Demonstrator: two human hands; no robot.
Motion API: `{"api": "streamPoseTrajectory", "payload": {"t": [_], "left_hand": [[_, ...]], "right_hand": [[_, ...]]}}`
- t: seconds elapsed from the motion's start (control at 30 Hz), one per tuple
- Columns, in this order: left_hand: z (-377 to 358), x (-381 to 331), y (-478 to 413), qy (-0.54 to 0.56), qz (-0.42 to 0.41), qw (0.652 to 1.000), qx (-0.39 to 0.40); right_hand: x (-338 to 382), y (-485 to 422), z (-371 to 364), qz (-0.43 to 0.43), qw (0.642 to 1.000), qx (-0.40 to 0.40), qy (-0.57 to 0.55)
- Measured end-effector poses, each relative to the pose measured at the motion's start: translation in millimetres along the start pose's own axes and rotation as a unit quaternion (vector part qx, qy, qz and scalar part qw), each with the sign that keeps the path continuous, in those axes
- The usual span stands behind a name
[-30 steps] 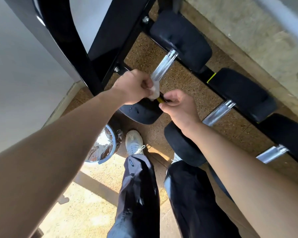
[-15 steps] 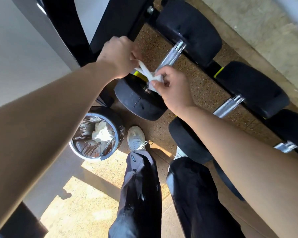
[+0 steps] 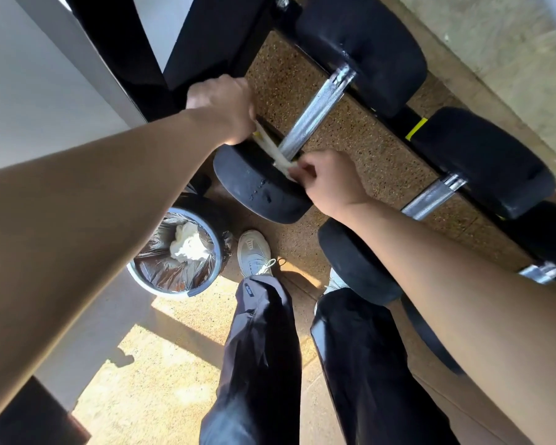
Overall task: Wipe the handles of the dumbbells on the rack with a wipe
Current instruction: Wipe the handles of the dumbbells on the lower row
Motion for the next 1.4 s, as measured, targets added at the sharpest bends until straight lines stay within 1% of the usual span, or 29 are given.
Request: {"api": "streamPoseTrajectory", "payload": {"t": [0.07, 0.1, 0.17, 0.2, 0.23, 0.27, 0.3, 0.37, 0.4, 0.43, 0.47, 0.53, 0.6, 0.67, 0.73, 0.8, 0.83, 0.9, 0.93, 0.97, 1.0, 1.03, 1.1, 1.13, 1.17, 1.2, 1.3, 1.4], "left_hand": [[6.5, 11.0, -5.3, 0.012, 0.023, 0.999, -0.019], [2.1, 8.5, -7.4, 0.013, 0.006, 1.000, 0.006], [-12.2, -12.6, -4.2, -0.005, -0.082, 0.992, 0.093], [-16.5, -22.2, -0.5, -0.026, -0.118, 0.985, 0.124], [-17.5, -27.7, 0.7, -0.047, -0.135, 0.981, 0.132], [-15.2, -30.1, -2.5, -0.059, -0.134, 0.982, 0.121], [-9.9, -29.5, -8.3, -0.067, -0.117, 0.987, 0.093], [4.2, -17.5, -20.1, -0.051, -0.042, 0.998, 0.024], [8.7, -12.1, -23.9, -0.034, -0.011, 0.999, -0.001], [10.6, -11.1, -26.8, -0.017, -0.004, 1.000, -0.014], [11.1, -15.0, -28.3, 0.005, -0.017, 1.000, -0.014], [9.6, -31.4, -25.9, 0.050, -0.076, 0.996, 0.013], [13.9, -41.3, -23.1, 0.068, -0.105, 0.992, 0.016], [17.5, -35.1, -27.9, 0.102, -0.069, 0.992, 0.010], [21.2, -21.6, -32.9, 0.170, -0.006, 0.985, -0.007], [24.3, -19.6, -33.2, 0.225, 0.029, 0.974, -0.019], [27.0, -24.5, -30.4, 0.231, 0.032, 0.972, -0.027], [35.9, -41.2, -20.2, 0.214, 0.020, 0.975, -0.057], [40.9, -49.0, -15.6, 0.195, 0.012, 0.978, -0.080], [45.5, -54.5, -12.2, 0.177, 0.010, 0.979, -0.103], [48.1, -55.9, -11.2, 0.167, 0.023, 0.979, -0.117], [47.0, -51.0, -13.8, 0.167, 0.055, 0.978, -0.116], [35.2, -32.4, -24.6, 0.197, 0.144, 0.967, -0.076], [28.7, -26.0, -27.9, 0.215, 0.175, 0.959, -0.052], [24.1, -25.2, -29.7, 0.229, 0.185, 0.955, -0.036], [21.5, -29.9, -31.0, 0.247, 0.174, 0.953, -0.027], [17.5, -53.5, -27.7, 0.307, 0.102, 0.946, 0.011], [22.2, -52.3, -27.3, 0.334, 0.088, 0.938, 0.015]], "right_hand": [[13.8, -10.1, -0.5, 0.030, 0.999, -0.004, 0.014], [7.7, -10.5, -2.9, 0.021, 0.999, 0.005, 0.027], [-24.1, 1.6, -6.0, -0.035, 0.997, 0.042, 0.051], [-39.8, 10.8, -6.2, -0.066, 0.995, 0.057, 0.057], [-48.2, 17.5, -4.8, -0.083, 0.993, 0.061, 0.063], [-47.3, 19.2, -2.8, -0.081, 0.993, 0.054, 0.067], [-37.9, 16.3, -0.1, -0.062, 0.995, 0.043, 0.066], [-11.3, 3.7, 4.7, -0.009, 0.998, 0.016, 0.059], [-3.2, -1.5, 8.8, 0.005, 0.998, 0.002, 0.057], [-3.9, -4.9, 12.3, -0.001, 0.998, -0.008, 0.055], [-12.4, -5.4, 15.4, -0.020, 0.998, -0.013, 0.057], [-38.8, 1.1, 21.8, -0.084, 0.993, -0.008, 0.083], [-53.7, 7.4, 29.0, -0.135, 0.983, -0.018, 0.120], [-48.7, 4.1, 34.7, -0.167, 0.977, -0.046, 0.122], [-40.4, -0.9, 46.7, -0.196, 0.970, -0.108, 0.092], [-41.8, 2.2, 61.5, -0.234, 0.955, -0.167, 0.080], [-51.6, 9.0, 66.3, -0.269, 0.943, -0.188, 0.060], [-78.5, 26.1, 67.3, -0.357, 0.907, -0.222, -0.008], [-88.1, 32.0, 65.5, -0.391, 0.890, -0.230, -0.038], [-92.5, 32.5, 62.7, -0.407, 0.881, -0.234, -0.062], [-92.8, 29.2, 61.0, -0.410, 0.877, -0.237, -0.084], [-89.4, 23.9, 59.6, -0.405, 0.875, -0.242, -0.108], [-80.6, 12.0, 55.9, -0.386, 0.872, -0.252, -0.163], [-78.3, 8.0, 52.8, -0.379, 0.870, -0.255, -0.184], [-78.0, 7.0, 50.9, -0.379, 0.866, -0.258, -0.201], [-81.1, 8.4, 48.9, -0.389, 0.856, -0.265, -0.215], [-99.7, 21.1, 46.3, -0.457, 0.813, -0.279, -0.227], [-105.2, 18.4, 35.4, -0.481, 0.787, -0.277, -0.270]]}}
Point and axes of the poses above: each hand's wrist, its own y-axis away from the middle knuckle, its own z-axis out of the back of the hand, x = y × z, the point moved 10 cm from there along -y, towards the middle knuckle, and after that the axes turned 7 degrees about z, right-handed, at the moved point
